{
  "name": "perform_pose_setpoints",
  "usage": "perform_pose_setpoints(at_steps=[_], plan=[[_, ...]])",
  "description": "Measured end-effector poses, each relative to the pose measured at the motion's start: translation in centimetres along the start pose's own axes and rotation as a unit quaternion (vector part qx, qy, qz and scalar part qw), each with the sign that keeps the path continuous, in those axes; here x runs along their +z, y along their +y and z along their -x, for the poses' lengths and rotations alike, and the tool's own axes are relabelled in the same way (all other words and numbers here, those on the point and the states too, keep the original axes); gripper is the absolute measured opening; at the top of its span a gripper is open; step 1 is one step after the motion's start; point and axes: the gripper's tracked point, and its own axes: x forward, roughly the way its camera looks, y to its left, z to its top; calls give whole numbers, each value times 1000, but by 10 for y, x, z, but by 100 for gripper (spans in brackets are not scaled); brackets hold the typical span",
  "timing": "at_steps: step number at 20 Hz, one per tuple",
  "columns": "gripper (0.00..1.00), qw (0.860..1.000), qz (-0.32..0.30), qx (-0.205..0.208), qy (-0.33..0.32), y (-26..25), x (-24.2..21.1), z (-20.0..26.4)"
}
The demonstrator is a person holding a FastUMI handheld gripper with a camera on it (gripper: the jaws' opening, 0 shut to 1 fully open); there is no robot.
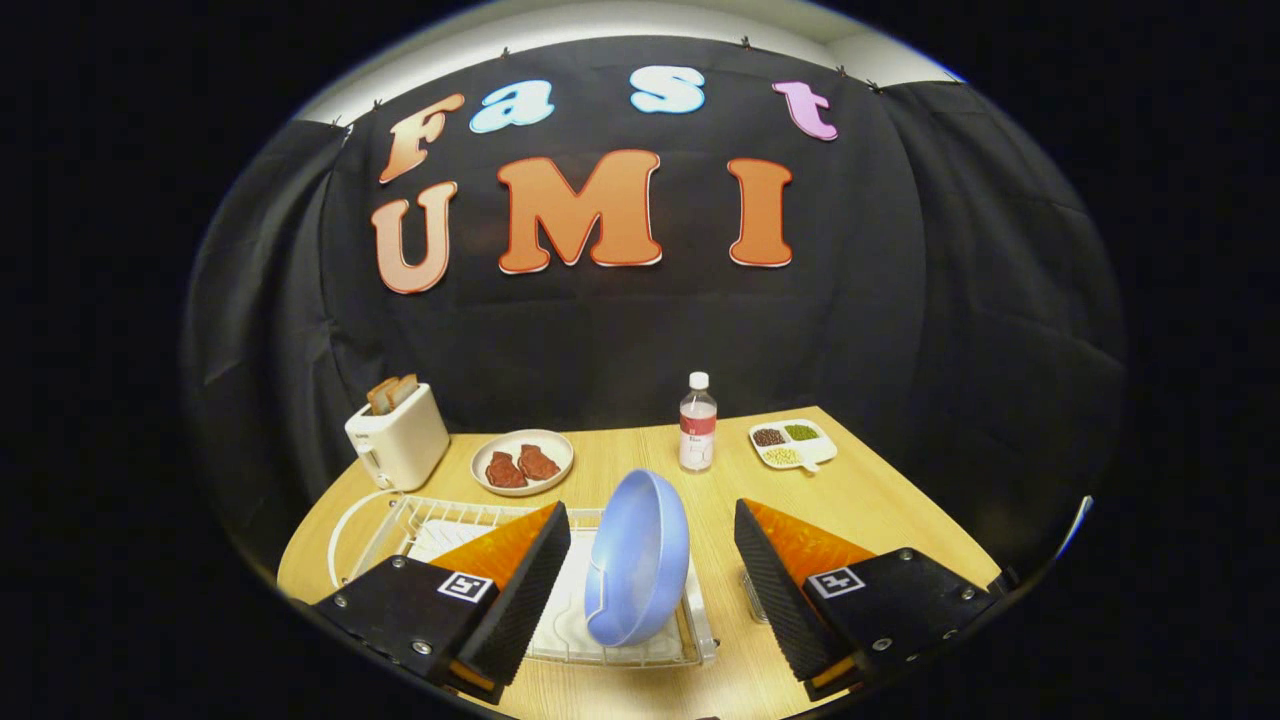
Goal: Take the plate from the dish rack, then take the spoon from the basket and place it into the plate.
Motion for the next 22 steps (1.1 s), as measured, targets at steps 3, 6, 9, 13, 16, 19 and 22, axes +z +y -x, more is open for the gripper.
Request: perform_pose_setpoints(at_steps=[3,6,9,13,16,19,22], plan=[[98,999,-3,-4,44,-1,-19,-18],[98,997,8,-9,80,0,-34,-35],[99,993,4,-4,114,7,-47,-49],[89,991,6,-1,134,17,-57,-62],[69,988,0,2,154,22,-66,-66],[34,987,-6,-13,162,19,-68,-71],[30,985,5,-48,163,1,-67,-70]])
